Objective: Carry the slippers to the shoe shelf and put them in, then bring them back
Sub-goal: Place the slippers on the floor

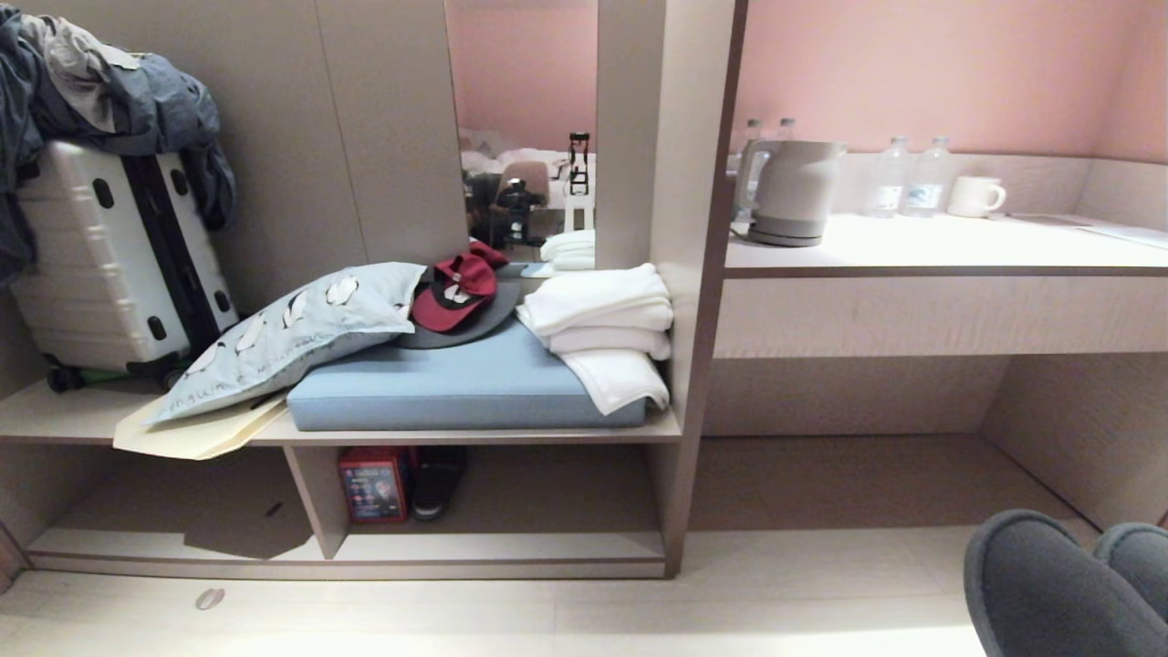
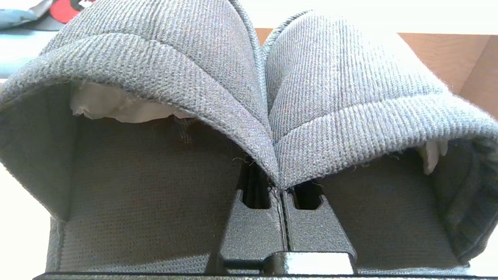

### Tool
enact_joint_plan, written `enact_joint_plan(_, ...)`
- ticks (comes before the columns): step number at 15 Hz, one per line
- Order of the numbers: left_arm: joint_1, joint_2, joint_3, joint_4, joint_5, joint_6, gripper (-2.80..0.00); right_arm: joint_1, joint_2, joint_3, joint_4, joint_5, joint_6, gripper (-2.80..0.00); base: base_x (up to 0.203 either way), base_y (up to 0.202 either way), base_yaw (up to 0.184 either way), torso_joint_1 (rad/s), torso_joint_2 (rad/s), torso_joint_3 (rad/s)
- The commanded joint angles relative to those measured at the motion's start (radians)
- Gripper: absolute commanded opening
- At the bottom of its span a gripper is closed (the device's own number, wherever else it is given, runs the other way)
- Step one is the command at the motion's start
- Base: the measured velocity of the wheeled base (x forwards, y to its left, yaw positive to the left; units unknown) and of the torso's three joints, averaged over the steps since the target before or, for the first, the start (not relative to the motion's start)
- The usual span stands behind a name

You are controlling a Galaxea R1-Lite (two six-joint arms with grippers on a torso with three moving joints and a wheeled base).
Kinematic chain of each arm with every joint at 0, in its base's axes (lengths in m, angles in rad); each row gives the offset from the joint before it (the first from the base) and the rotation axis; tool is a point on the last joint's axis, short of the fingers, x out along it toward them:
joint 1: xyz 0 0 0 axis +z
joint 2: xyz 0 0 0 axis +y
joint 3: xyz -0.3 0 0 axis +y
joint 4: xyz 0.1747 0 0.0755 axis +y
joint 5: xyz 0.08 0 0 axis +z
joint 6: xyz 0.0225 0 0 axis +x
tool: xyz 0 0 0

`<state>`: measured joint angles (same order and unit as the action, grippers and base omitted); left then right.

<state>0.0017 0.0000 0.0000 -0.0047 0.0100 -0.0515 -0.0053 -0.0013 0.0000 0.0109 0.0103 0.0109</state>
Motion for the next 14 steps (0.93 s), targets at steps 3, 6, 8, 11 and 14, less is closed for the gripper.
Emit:
enact_joint_plan(3,0.000,0.000,0.000,0.000,0.001,-0.001,-2.80,-0.001,0.001,0.000,0.000,0.000,0.000,-2.80,0.000,-0.021,0.001,0.001,0.00,0.002)
enact_joint_plan(6,0.000,0.000,0.000,0.000,0.001,-0.001,-2.80,0.000,0.001,0.000,0.000,0.000,0.000,-2.80,0.000,0.000,0.000,0.000,0.00,0.000)
enact_joint_plan(8,0.000,0.000,0.000,0.000,0.001,0.001,-2.80,-0.001,0.001,0.000,0.000,0.000,0.000,-2.80,0.000,0.000,0.000,0.000,0.00,0.000)
enact_joint_plan(11,0.000,0.000,0.000,0.000,0.001,-0.001,-2.80,-0.001,0.001,0.000,0.000,0.000,0.000,-2.80,0.000,0.000,0.000,0.000,0.00,0.000)
enact_joint_plan(14,0.000,0.001,0.001,0.000,0.001,0.001,-2.80,0.001,0.001,0.000,0.000,0.000,0.000,-2.80,0.000,0.000,0.000,0.000,0.00,0.000)
